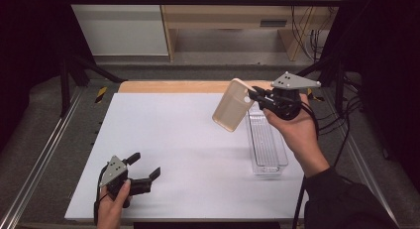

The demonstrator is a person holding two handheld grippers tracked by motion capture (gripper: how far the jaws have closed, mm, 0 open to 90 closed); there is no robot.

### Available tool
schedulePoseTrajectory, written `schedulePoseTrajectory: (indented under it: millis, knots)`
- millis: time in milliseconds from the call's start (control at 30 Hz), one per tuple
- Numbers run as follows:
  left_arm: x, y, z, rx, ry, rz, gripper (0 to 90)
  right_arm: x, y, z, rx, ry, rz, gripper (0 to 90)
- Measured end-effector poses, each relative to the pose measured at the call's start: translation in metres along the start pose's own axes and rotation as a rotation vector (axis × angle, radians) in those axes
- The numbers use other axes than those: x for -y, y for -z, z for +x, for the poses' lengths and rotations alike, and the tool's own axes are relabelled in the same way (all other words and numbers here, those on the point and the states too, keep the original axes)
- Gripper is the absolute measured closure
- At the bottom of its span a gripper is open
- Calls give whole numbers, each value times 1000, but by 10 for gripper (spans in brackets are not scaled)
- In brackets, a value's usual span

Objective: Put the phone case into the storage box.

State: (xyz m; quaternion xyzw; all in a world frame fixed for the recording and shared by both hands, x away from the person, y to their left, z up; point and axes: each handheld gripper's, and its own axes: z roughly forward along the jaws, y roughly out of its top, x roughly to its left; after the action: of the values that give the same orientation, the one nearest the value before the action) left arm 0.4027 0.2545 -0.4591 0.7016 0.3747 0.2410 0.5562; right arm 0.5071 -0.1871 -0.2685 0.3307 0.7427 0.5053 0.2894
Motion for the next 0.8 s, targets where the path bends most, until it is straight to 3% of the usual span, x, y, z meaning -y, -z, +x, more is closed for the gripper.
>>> schedulePoseTrajectory:
  millis: [300,433,800]
  knots:
    - [1,1,-1,-12,-3,-4,54,-10,12,-28,52,16,-17,788]
    - [0,1,-2,-11,-25,-17,52,-11,18,-38,69,10,-23,788]
    - [1,2,-2,-14,-26,-23,51,-7,25,-60,116,2,-11,788]
